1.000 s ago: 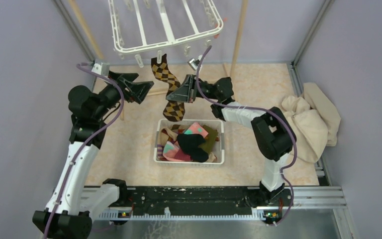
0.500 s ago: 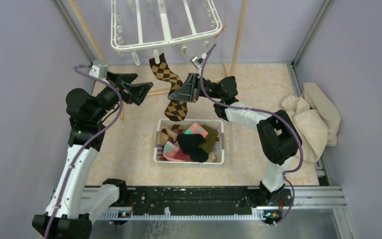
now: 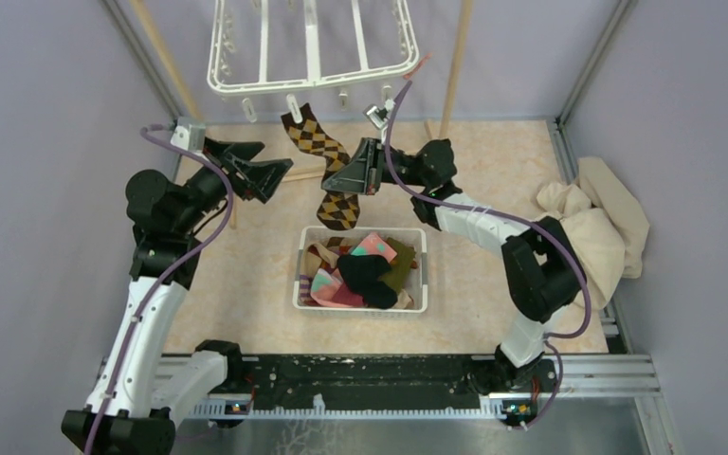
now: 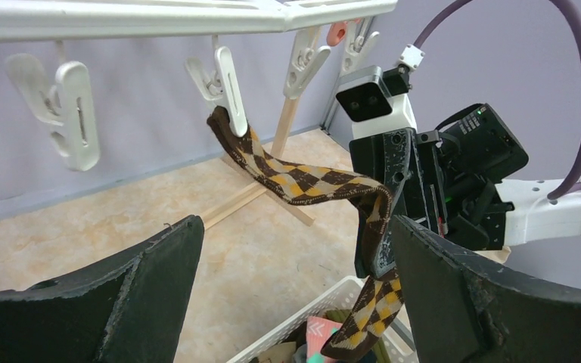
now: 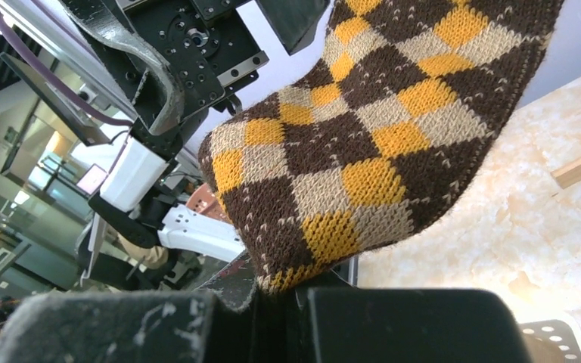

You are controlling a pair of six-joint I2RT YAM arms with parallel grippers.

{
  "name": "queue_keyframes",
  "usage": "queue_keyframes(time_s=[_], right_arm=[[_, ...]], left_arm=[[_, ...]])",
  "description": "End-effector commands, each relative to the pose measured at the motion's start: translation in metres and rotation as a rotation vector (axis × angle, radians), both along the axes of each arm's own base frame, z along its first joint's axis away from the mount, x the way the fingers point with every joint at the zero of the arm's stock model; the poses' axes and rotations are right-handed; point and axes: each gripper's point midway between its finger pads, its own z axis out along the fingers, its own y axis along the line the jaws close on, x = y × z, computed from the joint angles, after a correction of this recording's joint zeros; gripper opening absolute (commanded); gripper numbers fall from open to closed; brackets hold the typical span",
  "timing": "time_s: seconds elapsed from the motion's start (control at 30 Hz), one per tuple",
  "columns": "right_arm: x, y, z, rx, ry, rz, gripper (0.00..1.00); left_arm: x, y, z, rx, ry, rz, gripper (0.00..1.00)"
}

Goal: Remove the socks clipped to the hanger
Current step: Remove the sock from the hanger.

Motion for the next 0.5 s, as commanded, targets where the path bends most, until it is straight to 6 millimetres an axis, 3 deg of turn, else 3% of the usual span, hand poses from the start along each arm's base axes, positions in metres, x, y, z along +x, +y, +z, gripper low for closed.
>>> queue_keyframes(time_s=[0.0,0.47], right_arm=[[-0.0069,-0.0103,0.0341,0.026,-0.135,-0.032,0.00],[-0.0062,-0.0128,0.0276,0.009,-0.121,-0.070,0.00]], left_arm=[[-0.0010,-0.0018,-0.0039,-0.002,0.003,-0.020,0.99],[-0.0084,-0.0019,-0.0101,-0.009,0.005,-0.027,0.99]])
